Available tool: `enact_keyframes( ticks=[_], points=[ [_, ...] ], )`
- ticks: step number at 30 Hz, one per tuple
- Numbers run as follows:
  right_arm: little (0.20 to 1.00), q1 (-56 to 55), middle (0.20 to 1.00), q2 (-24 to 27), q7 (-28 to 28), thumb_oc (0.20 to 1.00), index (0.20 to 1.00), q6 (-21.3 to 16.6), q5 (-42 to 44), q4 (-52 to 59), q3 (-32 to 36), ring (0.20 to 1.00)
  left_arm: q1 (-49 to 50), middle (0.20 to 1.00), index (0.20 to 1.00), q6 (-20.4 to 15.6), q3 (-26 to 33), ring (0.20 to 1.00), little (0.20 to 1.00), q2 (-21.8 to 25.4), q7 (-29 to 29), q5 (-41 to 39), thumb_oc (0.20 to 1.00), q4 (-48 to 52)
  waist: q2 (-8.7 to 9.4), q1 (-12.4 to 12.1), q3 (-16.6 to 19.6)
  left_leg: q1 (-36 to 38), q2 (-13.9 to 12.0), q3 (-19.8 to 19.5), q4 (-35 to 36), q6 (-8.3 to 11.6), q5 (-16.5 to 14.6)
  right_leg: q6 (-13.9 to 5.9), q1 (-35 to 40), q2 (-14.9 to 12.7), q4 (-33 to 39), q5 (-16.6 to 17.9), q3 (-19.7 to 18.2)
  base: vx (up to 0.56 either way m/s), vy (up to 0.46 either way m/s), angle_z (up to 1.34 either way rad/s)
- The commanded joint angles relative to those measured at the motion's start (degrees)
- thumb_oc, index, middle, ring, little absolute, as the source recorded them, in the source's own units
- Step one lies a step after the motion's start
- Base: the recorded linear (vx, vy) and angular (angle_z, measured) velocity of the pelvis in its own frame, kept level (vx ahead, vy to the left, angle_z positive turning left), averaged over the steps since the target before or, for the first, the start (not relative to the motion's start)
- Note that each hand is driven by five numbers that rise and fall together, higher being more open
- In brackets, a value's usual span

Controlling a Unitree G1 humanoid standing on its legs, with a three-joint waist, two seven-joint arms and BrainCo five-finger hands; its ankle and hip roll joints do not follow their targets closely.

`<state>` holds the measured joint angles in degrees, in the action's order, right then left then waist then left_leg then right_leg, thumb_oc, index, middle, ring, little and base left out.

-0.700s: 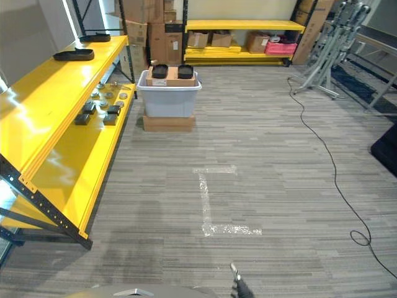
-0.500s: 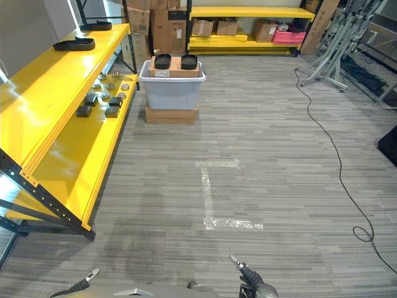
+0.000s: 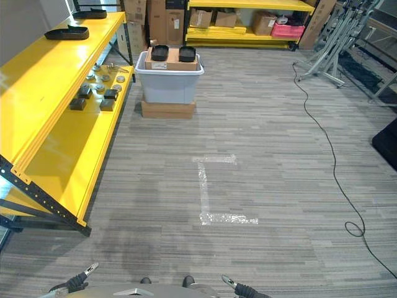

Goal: Move parts from the plastic box to the shelf.

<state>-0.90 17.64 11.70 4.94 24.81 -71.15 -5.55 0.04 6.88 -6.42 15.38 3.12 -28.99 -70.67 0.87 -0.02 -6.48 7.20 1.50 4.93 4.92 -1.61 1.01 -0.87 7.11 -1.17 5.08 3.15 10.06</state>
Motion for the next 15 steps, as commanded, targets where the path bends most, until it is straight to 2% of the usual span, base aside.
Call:
enact_keyframes(
  ticks=[1,4,11,15],
  points=[
    [1.000,2.3,1.000,0.8,1.7,1.000,1.000,-2.5,-1.3,-2.3,-1.8,1.000,-2.7,1.000,1.000,-2.1,-1.2,1.000,1.000,0.4,1.1,1.5,1.000,-2.2,0.09,-0.2,-0.2,1.3,-0.3,3.5,0.1,0.04,-5.2,-3.69,2.2,-2.0,-0.4,-4.8,1.6,0.01,0.051,-0.01],
    [1.000,2.1,1.000,0.9,1.9,1.000,1.000,-3.6,-3.5,-1.8,-2.7,1.000,-2.6,1.000,1.000,-2.3,-1.6,1.000,1.000,0.8,1.4,1.8,1.000,-1.8,0.05,-0.1,-0.2,1.3,-0.3,3.5,0.1,0.04,-5.2,-3.85,2.1,-2.2,-0.4,-4.7,1.6,0.00,0.000,0.00],
    [1.000,2.2,1.000,1.0,2.2,1.000,1.000,-2.9,0.0,-2.0,-2.3,1.000,-3.3,1.000,1.000,-2.2,-2.2,1.000,1.000,0.8,1.5,1.8,1.000,-1.8,-0.04,-0.1,-0.1,1.3,-0.2,3.4,0.1,-0.05,-5.2,-3.93,2.1,-2.3,-0.6,-4.8,1.8,0.00,0.000,0.00],
    [1.000,2.1,1.000,0.9,1.9,1.000,1.000,-5.9,-1.8,-1.9,-2.2,1.000,-3.5,1.000,1.000,-2.2,-2.2,1.000,1.000,0.5,1.7,1.8,1.000,-1.9,-0.11,0.0,0.0,1.4,-0.2,3.4,0.1,-0.12,-5.3,-3.95,2.1,-2.3,-0.7,-4.9,1.6,0.00,0.000,0.00]
  ],
)
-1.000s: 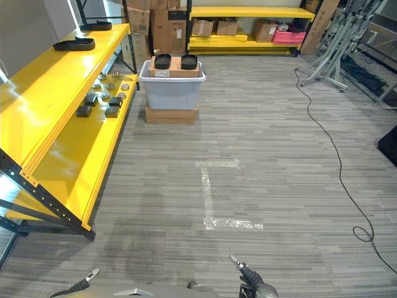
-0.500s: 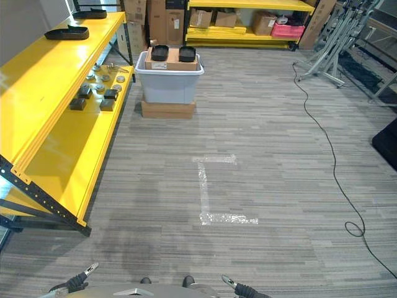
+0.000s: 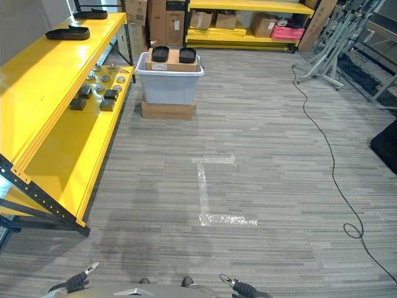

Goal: Move parts from the plastic box to the shelf.

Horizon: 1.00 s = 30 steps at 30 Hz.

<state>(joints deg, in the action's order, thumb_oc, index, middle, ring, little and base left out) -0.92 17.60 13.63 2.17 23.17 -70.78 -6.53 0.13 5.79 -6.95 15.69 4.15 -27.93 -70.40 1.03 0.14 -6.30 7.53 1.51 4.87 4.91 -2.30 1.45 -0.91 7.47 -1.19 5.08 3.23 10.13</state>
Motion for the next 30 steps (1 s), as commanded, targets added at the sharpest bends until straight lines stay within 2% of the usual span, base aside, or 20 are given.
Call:
enact_keyframes(
  ticks=[1,3,6,11,14,15,16,25,27,30],
  points=[
    [1.000,2.1,1.000,0.9,0.0,1.000,1.000,-3.3,-0.4,-2.0,-1.5,1.000,-3.6,1.000,1.000,-1.1,-1.6,1.000,1.000,0.2,0.7,0.7,1.000,-2.1,-0.26,-0.1,-0.2,1.1,-0.2,3.5,0.1,0.55,-5.7,-3.90,1.8,-2.3,-0.8,-5.0,1.6,0.00,0.000,0.00],
    [1.000,2.3,1.000,0.8,-0.1,1.000,1.000,-3.6,-0.3,-1.5,-1.9,1.000,-3.7,1.000,1.000,-0.9,-1.9,1.000,1.000,-0.2,1.0,0.7,1.000,-2.2,-0.32,-0.1,-0.4,1.1,-0.3,3.5,0.1,0.48,-5.7,-3.86,1.7,-2.4,-0.9,-5.0,1.6,0.00,0.000,0.00],
    [1.000,2.4,1.000,0.7,0.2,1.000,1.000,-3.7,-0.5,-1.5,-1.8,1.000,-3.7,1.000,1.000,-2.6,-2.0,1.000,1.000,-0.5,0.3,0.8,1.000,-2.3,-0.32,-0.1,-0.5,1.2,-0.3,3.5,0.1,0.43,-5.8,-3.88,1.7,-2.5,-1.0,-5.0,1.7,0.00,0.000,0.00],
    [1.000,2.8,1.000,1.2,-2.8,1.000,1.000,-14.0,-3.3,0.9,-2.8,1.000,-3.9,1.000,1.000,-8.9,-3.2,1.000,1.000,-0.8,0.1,1.8,1.000,-0.4,-0.29,-0.1,-1.0,1.3,-0.3,3.4,0.1,0.17,-5.7,-4.06,1.6,-2.8,-1.4,-4.8,1.4,-0.01,0.042,0.00],
    [1.000,2.9,1.000,1.9,-3.8,1.000,1.000,-16.5,-4.9,3.4,-3.7,1.000,-4.0,1.000,1.000,-13.2,-3.8,1.000,1.000,-0.1,-0.8,2.8,1.000,1.7,-0.17,0.0,-1.3,1.3,-0.1,3.4,0.1,0.07,-5.7,-4.41,1.4,-3.1,-1.6,-4.5,1.2,-0.01,0.069,0.00],
    [1.000,3.0,1.000,2.3,-4.3,1.000,1.000,-17.7,-4.6,4.1,-3.9,1.000,-4.0,1.000,1.000,-16.0,-4.1,1.000,1.000,0.5,-0.6,4.0,1.000,2.7,-0.08,-0.1,-1.3,1.2,0.0,3.4,0.1,-0.03,-5.7,-4.57,1.2,-3.2,-1.9,-4.5,1.1,0.00,0.078,0.00],
    [1.000,3.1,1.000,2.7,-4.6,1.000,1.000,-18.5,-4.0,4.5,-3.9,1.000,-4.0,1.000,1.000,-16.4,-4.4,1.000,1.000,1.0,-0.6,4.2,1.000,3.9,-0.04,-0.2,-1.4,1.2,0.1,3.4,0.1,-0.19,-5.7,-4.64,1.0,-3.4,-2.2,-4.5,1.1,0.00,0.082,0.01],
    [1.000,5.4,1.000,3.4,-3.6,1.000,1.000,-17.8,0.3,4.4,-3.2,1.000,-3.8,1.000,1.000,-15.3,-5.1,1.000,1.000,3.0,0.5,5.5,1.000,4.8,-0.11,-0.9,-3.0,1.3,0.8,3.1,-0.7,-2.33,-6.4,-5.26,-2.1,-4.5,-9.8,-5.8,0.1,0.03,0.089,0.00],
    [1.000,5.9,1.000,2.7,-2.9,1.000,1.000,-17.0,0.5,4.2,-3.4,1.000,-3.9,1.000,1.000,-14.1,-5.4,1.000,1.000,3.2,1.4,5.9,1.000,3.9,-0.41,-0.6,-3.7,1.0,0.9,3.1,-1.8,-3.21,-6.8,-5.60,-3.9,-4.9,-13.8,-5.4,-0.6,0.06,0.131,-0.02],
    [1.000,5.7,1.000,1.5,-2.1,1.000,1.000,-16.2,-0.3,4.1,-3.8,1.000,-4.0,1.000,1.000,-11.9,-5.5,1.000,1.000,3.0,2.7,6.9,1.000,2.8,-1.28,0.2,-5.1,0.3,1.0,3.8,-4.1,-4.62,-7.9,-6.91,-9.3,-6.6,-25.0,-2.0,-1.5,0.08,0.129,-0.19]
  ],
)
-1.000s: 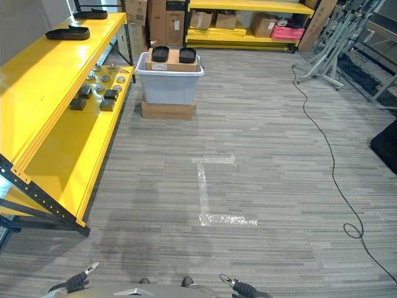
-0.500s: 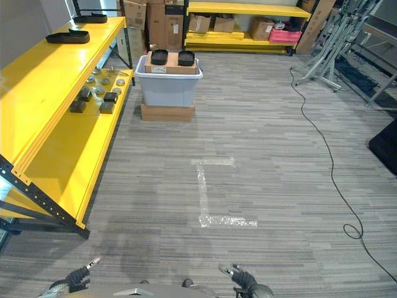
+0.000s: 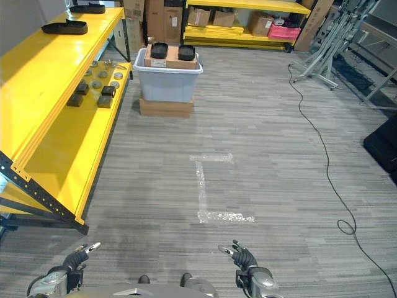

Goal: Move parts from the plastic box to the shelf.

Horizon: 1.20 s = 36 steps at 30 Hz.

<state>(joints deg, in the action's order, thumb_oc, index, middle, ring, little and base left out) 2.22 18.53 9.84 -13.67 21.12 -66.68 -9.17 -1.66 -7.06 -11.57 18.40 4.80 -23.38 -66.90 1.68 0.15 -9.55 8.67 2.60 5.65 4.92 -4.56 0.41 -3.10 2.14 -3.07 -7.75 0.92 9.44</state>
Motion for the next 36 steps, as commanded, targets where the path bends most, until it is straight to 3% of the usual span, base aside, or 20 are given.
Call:
enact_keyframes(
  ticks=[1,3,8,11,13,14,16,18,19,20,22,25,28,29,31,34,36],
  points=[
    [1.000,2.3,1.000,0.1,1.6,1.000,1.000,-0.5,0.7,-0.1,-1.3,1.000,-2.1,1.000,1.000,1.8,-1.1,1.000,1.000,0.1,2.2,2.5,1.000,-0.9,-2.24,0.5,-2.4,-0.8,0.0,3.1,-4.3,-2.64,-7.1,-4.85,-6.0,-5.2,-15.3,2.0,-1.0,0.13,0.101,-0.26],
    [1.000,1.9,1.000,-0.6,2.2,1.000,1.000,0.3,0.1,-0.8,-1.6,1.000,-2.0,1.000,1.000,2.4,-1.2,1.000,1.000,-0.2,2.2,3.0,1.000,-1.4,-2.38,1.0,-3.0,-0.3,0.2,3.3,-4.2,-2.62,-7.5,-5.18,-8.3,-5.5,-16.0,3.8,-0.7,0.19,0.029,-0.01],
    [1.000,-0.1,1.000,-1.6,2.7,1.000,1.000,0.4,-1.6,-3.0,-1.8,1.000,-1.4,1.000,1.000,2.8,-0.4,1.000,1.000,0.1,2.8,3.5,1.000,-1.5,-1.09,3.1,-4.1,3.2,1.3,2.9,-4.8,-1.46,-10.2,-6.94,-12.3,-5.4,-5.2,7.9,0.8,0.27,-0.115,-0.08],
    [1.000,-1.1,1.000,-1.5,3.0,1.000,1.000,0.6,-2.4,-3.3,-1.5,1.000,-1.4,1.000,1.000,2.8,-0.4,1.000,1.000,0.0,2.7,2.3,1.000,-1.4,-0.67,4.1,-4.5,5.0,1.5,2.6,-5.5,-1.37,-12.1,-7.65,-14.1,-5.8,-3.6,9.4,1.2,0.31,-0.163,0.03],
    [1.000,-1.3,1.000,-1.2,3.2,1.000,1.000,0.9,-3.0,-3.0,-1.7,1.000,-1.3,1.000,1.000,2.6,-0.1,1.000,1.000,-0.2,2.0,1.1,1.000,-1.1,-0.82,4.3,-4.3,5.4,0.6,3.0,-5.5,-0.75,-12.0,-5.77,-12.2,-4.8,-1.6,5.9,2.4,0.34,-0.284,0.11],
    [1.000,-1.0,1.000,-0.7,3.7,1.000,1.000,1.1,-2.8,-3.2,-2.1,1.000,-1.3,1.000,1.000,2.0,0.0,1.000,1.000,-0.9,2.3,-1.3,1.000,-1.1,-1.04,4.3,-3.6,5.2,-0.2,2.5,-7.0,0.14,-12.2,-3.83,-10.5,-3.8,-0.5,3.5,2.5,0.33,-0.311,0.16],
    [1.000,-0.7,1.000,-0.4,3.6,1.000,1.000,0.8,-2.9,-3.2,-2.2,1.000,-1.2,1.000,1.000,1.6,0.0,1.000,1.000,-1.6,0.7,-4.6,1.000,-1.1,-1.14,4.3,-3.3,5.1,-0.8,2.1,-8.6,0.65,-12.7,-2.66,-9.3,-3.0,0.2,2.4,1.9,0.23,-0.196,0.14],
    [1.000,-0.2,1.000,0.0,3.7,1.000,1.000,0.6,-3.5,-3.0,-2.4,1.000,-1.0,1.000,1.000,1.7,1.0,1.000,1.000,-1.9,-0.4,-7.2,1.000,-1.1,-1.36,4.3,-2.9,4.6,-2.1,2.2,-11.9,2.11,-10.5,-1.18,-7.7,-1.9,1.6,1.3,2.0,0.20,-0.186,0.20],
    [1.000,0.2,1.000,0.4,4.3,1.000,1.000,0.7,-3.9,-2.3,-2.9,1.000,-0.9,1.000,1.000,2.0,2.3,1.000,1.000,-2.3,-0.7,-9.0,1.000,-1.3,-1.34,4.0,-2.5,2.7,-3.5,2.3,-19.0,3.85,-6.7,0.38,-5.8,-0.8,3.0,0.2,1.7,0.35,-0.418,0.19],
    [1.000,0.6,1.000,0.8,4.1,1.000,1.000,0.6,-4.8,-1.6,-3.8,1.000,-0.8,1.000,1.000,1.9,3.3,1.000,1.000,-2.8,-0.8,-7.9,1.000,-1.4,-0.19,2.7,-2.7,-4.5,-4.3,1.6,-31.6,5.42,-0.8,2.20,-3.3,-0.3,4.4,-0.7,1.1,0.35,-0.446,0.18],
    [1.000,0.9,1.000,1.6,3.3,1.000,1.000,0.3,-5.1,-1.3,-4.3,1.000,-0.7,1.000,1.000,2.3,3.9,1.000,1.000,-3.2,-0.5,-6.5,1.000,-1.3,0.60,1.3,-3.7,-12.6,-5.0,0.9,-39.3,4.87,-0.1,3.33,-1.4,-0.3,4.4,-1.8,0.6,0.26,-0.295,-0.01],
    [1.000,1.8,1.000,2.3,3.3,1.000,1.000,0.7,-3.0,-1.5,-3.7,1.000,-0.2,1.000,1.000,2.6,3.9,1.000,1.000,-3.6,0.0,-4.7,1.000,-1.6,0.25,0.0,-4.6,-15.4,-4.9,2.2,-35.3,4.09,-1.4,3.34,0.7,0.1,4.3,-3.1,0.5,0.21,-0.057,-0.19],
    [1.000,2.9,1.000,2.6,3.7,1.000,1.000,0.9,-2.3,-1.1,-2.9,1.000,1.3,1.000,1.000,2.5,4.3,1.000,1.000,-3.7,-0.3,-4.1,1.000,-2.4,-0.59,-1.3,-4.9,-15.2,-3.2,2.7,-23.0,4.40,-0.4,2.42,2.3,1.2,4.3,-4.5,-0.8,0.32,0.038,-0.15],
    [1.000,2.9,1.000,2.7,3.9,1.000,1.000,1.6,-3.1,-0.9,-2.9,1.000,2.0,1.000,1.000,2.5,4.4,1.000,1.000,-3.6,0.1,-3.8,1.000,-2.9,-1.41,-2.3,-4.9,-15.7,-3.0,1.2,-16.0,5.68,2.3,2.22,3.5,2.4,4.1,-5.6,-1.2,0.35,0.052,-0.14],
    [1.000,2.4,1.000,2.9,4.3,1.000,1.000,2.8,-3.9,-1.0,-2.9,1.000,2.8,1.000,1.000,2.6,4.7,1.000,1.000,-3.6,1.8,-5.0,1.000,-3.3,-2.26,-3.3,-5.1,-17.1,-3.2,0.7,-11.3,7.31,5.6,2.42,5.3,3.6,4.1,-7.0,-1.4,0.38,0.080,-0.09],
    [1.000,1.7,1.000,2.7,4.5,1.000,1.000,3.4,-5.7,-2.0,-3.7,1.000,3.6,1.000,1.000,2.8,4.8,1.000,1.000,-3.9,4.4,-4.7,1.000,-3.1,-2.67,-4.6,-5.2,-19.1,-2.9,0.1,-8.5,8.23,7.7,2.63,7.9,4.1,4.6,-8.5,-2.2,0.29,0.120,-0.03],
    [1.000,1.5,1.000,1.9,4.3,1.000,1.000,4.0,-6.7,-2.9,-4.2,1.000,4.1,1.000,1.000,2.3,4.4,1.000,1.000,-4.2,4.5,-3.2,1.000,-2.9,-2.49,-5.2,-4.9,-19.5,-2.4,1.0,-8.3,7.13,5.9,2.31,8.9,3.8,3.9,-9.9,-3.0,0.29,0.176,-0.22]
  ],
)
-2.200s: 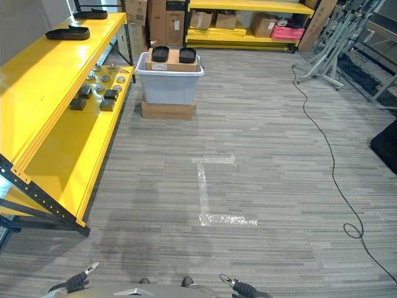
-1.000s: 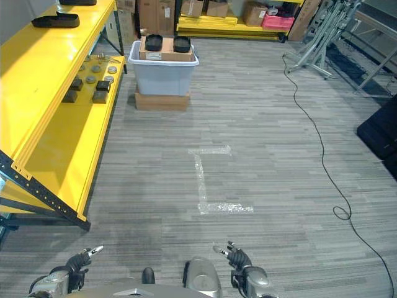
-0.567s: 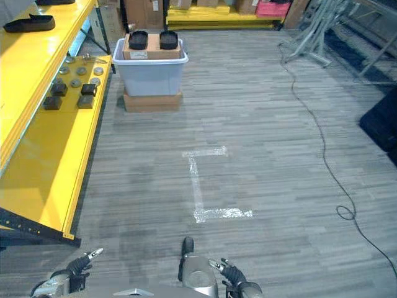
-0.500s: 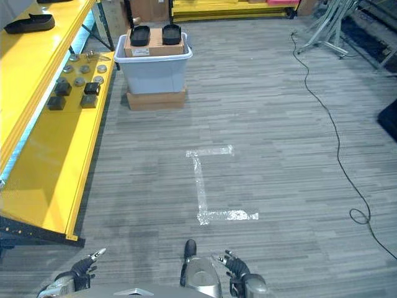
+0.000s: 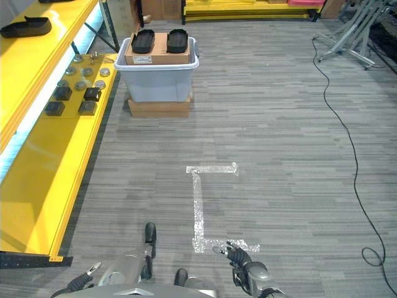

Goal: Move parts from the plastic box to the shelf.

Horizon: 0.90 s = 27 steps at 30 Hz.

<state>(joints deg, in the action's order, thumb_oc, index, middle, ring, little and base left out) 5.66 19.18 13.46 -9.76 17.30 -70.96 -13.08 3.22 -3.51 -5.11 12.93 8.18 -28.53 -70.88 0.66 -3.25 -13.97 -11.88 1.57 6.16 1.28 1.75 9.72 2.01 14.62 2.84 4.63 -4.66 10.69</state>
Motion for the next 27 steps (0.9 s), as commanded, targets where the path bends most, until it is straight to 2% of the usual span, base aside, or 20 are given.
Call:
enact_keyframes(
  ticks=[1,3,5,6,7,8,9,10,11,13,14,17,20,22,23,24,25,27],
  points=[
    [1.000,-1.9,1.000,1.1,0.4,1.000,1.000,0.5,-3.0,1.2,-0.4,1.000,-0.8,1.000,1.000,-0.8,-2.2,1.000,1.000,1.3,0.8,2.4,1.000,1.1,-1.34,-1.8,-0.3,1.2,-1.3,1.1,-4.7,0.36,-4.1,-2.92,-3.4,-2.3,-8.7,-4.6,-4.3,0.20,0.133,-0.42],
    [1.000,-1.8,1.000,0.1,0.0,1.000,1.000,2.3,-3.1,0.6,-0.7,1.000,-1.6,1.000,1.000,0.9,-2.6,1.000,1.000,1.8,1.0,4.1,1.000,1.1,-0.58,-2.0,0.5,1.1,-0.9,2.4,-6.0,-1.37,-6.4,-3.51,-2.8,-3.1,-9.6,-5.6,-3.8,0.20,0.139,-0.31],
    [1.000,-1.9,1.000,-0.5,0.8,1.000,1.000,2.4,-2.2,0.4,-0.9,1.000,-2.7,1.000,1.000,1.6,-3.7,1.000,1.000,2.2,2.1,4.8,1.000,0.8,-0.10,-1.8,0.9,2.3,-0.3,2.5,-5.8,-3.06,-7.8,-4.22,-3.5,-3.9,-12.9,-5.4,-3.1,0.20,0.164,-0.04],
    [1.000,-2.1,1.000,-1.0,1.3,1.000,1.000,3.1,-1.9,0.6,-1.1,1.000,-3.7,1.000,1.000,2.2,-4.6,1.000,1.000,2.5,2.9,5.6,1.000,0.7,0.13,-1.4,1.1,3.7,0.4,2.7,-5.4,-4.52,-8.8,-5.43,-4.9,-5.5,-18.8,-3.5,-2.0,0.17,0.189,0.02],
    [1.000,-2.2,1.000,-1.1,1.2,1.000,1.000,3.2,-2.1,0.8,-1.2,1.000,-4.4,1.000,1.000,2.7,-4.9,1.000,1.000,2.6,2.9,5.6,1.000,0.7,-0.23,-1.2,1.2,4.2,0.3,2.7,-5.4,-5.09,-9.2,-6.01,-6.5,-6.1,-22.9,-2.0,-1.7,0.24,0.286,-0.02],
    [1.000,-2.5,1.000,-1.5,1.0,1.000,1.000,3.6,-2.1,1.0,-1.3,1.000,-5.8,1.000,1.000,3.5,-6.0,1.000,1.000,2.9,3.2,6.4,1.000,0.6,-0.63,-0.2,0.8,5.7,0.9,2.3,-5.7,-6.47,-10.4,-7.51,-10.5,-7.8,-31.9,0.9,-1.4,0.21,0.266,-0.05],
    [1.000,-2.6,1.000,-1.6,1.3,1.000,1.000,3.7,-1.4,1.0,-1.6,1.000,-6.7,1.000,1.000,3.7,-6.9,1.000,1.000,3.1,2.9,6.1,1.000,0.6,-1.53,0.5,0.5,7.0,0.4,1.8,-5.7,-7.16,-11.2,-8.02,-14.7,-8.5,-38.4,3.1,-1.8,0.27,0.273,0.05],
    [1.000,-2.6,1.000,-1.9,1.6,1.000,1.000,3.8,-1.5,1.0,-1.8,1.000,-7.5,1.000,1.000,3.6,-7.5,1.000,1.000,3.5,2.2,5.4,1.000,0.6,-2.08,1.1,0.0,8.5,0.3,1.8,-5.5,-7.47,-11.9,-7.89,-17.7,-9.5,-40.4,3.9,-1.6,0.34,0.145,0.12],
    [1.000,-2.6,1.000,-2.4,1.0,1.000,1.000,4.4,-3.6,0.7,-2.3,1.000,-8.6,1.000,1.000,4.0,-7.5,1.000,1.000,4.3,1.9,4.4,1.000,1.2,-2.53,2.2,-0.9,11.0,0.0,2.1,-4.8,-6.96,-12.5,-7.51,-20.2,-10.0,-35.5,2.9,-0.7,0.31,0.040,0.19],
    [1.000,-2.6,1.000,-2.5,0.3,1.000,1.000,4.6,-3.6,0.0,-2.5,1.000,-9.2,1.000,1.000,4.4,-7.2,1.000,1.000,4.8,2.3,4.3,1.000,1.5,-2.44,2.7,-1.5,12.3,-0.3,2.3,-4.3,-6.34,-12.7,-7.46,-19.5,-9.6,-29.4,2.3,0.1,0.33,-0.104,-0.03],
    [1.000,-2.8,1.000,-1.9,0.1,1.000,1.000,5.3,-3.2,-0.7,-2.7,1.000,-10.0,1.000,1.000,4.9,-7.4,1.000,1.000,5.1,2.7,4.6,1.000,1.9,-1.16,4.3,-2.1,13.8,0.7,1.4,-4.7,-5.72,-14.2,-6.99,-18.8,-7.5,-16.0,3.3,-1.0,0.38,-0.164,0.05],
    [1.000,-3.4,1.000,-1.2,0.5,1.000,1.000,5.7,-3.4,-1.1,-2.1,1.000,-9.9,1.000,1.000,5.3,-8.3,1.000,1.000,4.5,2.5,3.6,1.000,1.6,-0.29,6.3,-1.8,15.9,1.8,0.4,-5.2,-5.58,-16.5,-7.24,-20.3,-6.6,-9.5,6.9,-3.8,0.39,-0.143,0.17],
    [1.000,-3.4,1.000,-1.0,0.6,1.000,1.000,6.1,-3.0,-1.1,-1.8,1.000,-9.6,1.000,1.000,5.2,-8.5,1.000,1.000,4.1,2.9,3.3,1.000,1.3,-0.30,6.9,-1.7,16.5,1.8,0.4,-6.3,-5.44,-17.5,-6.88,-20.6,-6.2,-9.5,7.0,-3.8,0.23,-0.114,0.57],
    [1.000,-3.5,1.000,-0.6,1.3,1.000,1.000,7.4,-4.9,-1.0,-1.5,1.000,-9.1,1.000,1.000,5.3,-8.0,1.000,1.000,3.2,1.8,-0.3,1.000,0.9,-0.34,7.1,-0.8,17.1,1.7,-0.3,-8.0,-5.46,-19.1,-5.59,-19.7,-5.6,-9.9,5.7,-3.8,0.33,-0.222,-0.20],
    [1.000,-3.5,1.000,-0.6,1.1,1.000,1.000,7.4,-5.3,-1.1,-1.5,1.000,-9.1,1.000,1.000,5.7,-7.8,1.000,1.000,2.9,1.9,-0.4,1.000,1.0,-0.41,6.9,-0.6,16.4,1.4,-0.6,-10.2,-4.98,-18.1,-5.13,-19.3,-5.4,-10.0,5.3,-3.6,0.25,-0.202,0.01],
    [1.000,-3.3,1.000,-0.3,0.5,1.000,1.000,7.2,-4.6,-1.1,-1.5,1.000,-9.1,1.000,1.000,6.1,-7.7,1.000,1.000,2.5,2.7,0.0,1.000,1.1,-0.19,6.5,-0.6,14.6,0.6,-0.6,-15.8,-4.23,-16.2,-4.24,-18.3,-5.6,-10.3,4.4,-2.9,0.34,-0.268,0.21],
    [1.000,-2.6,1.000,0.3,-0.1,1.000,1.000,7.0,-2.7,-0.4,-1.4,1.000,-8.8,1.000,1.000,5.7,-7.7,1.000,1.000,1.5,3.0,2.3,1.000,1.1,0.10,5.6,-1.1,10.1,0.1,-1.5,-26.0,-2.85,-13.1,-3.02,-16.3,-5.8,-10.1,3.4,-2.7,0.31,-0.251,0.31],
    [1.000,-2.1,1.000,0.7,-0.7,1.000,1.000,6.9,-1.8,0.5,-1.2,1.000,-8.4,1.000,1.000,6.1,-8.0,1.000,1.000,1.0,2.6,2.4,1.000,1.3,0.43,5.0,-1.3,6.2,-0.2,-1.6,-33.2,-1.84,-10.9,-2.31,-14.9,-5.8,-9.7,3.1,-2.6,0.25,-0.162,0.00]
  ],
)
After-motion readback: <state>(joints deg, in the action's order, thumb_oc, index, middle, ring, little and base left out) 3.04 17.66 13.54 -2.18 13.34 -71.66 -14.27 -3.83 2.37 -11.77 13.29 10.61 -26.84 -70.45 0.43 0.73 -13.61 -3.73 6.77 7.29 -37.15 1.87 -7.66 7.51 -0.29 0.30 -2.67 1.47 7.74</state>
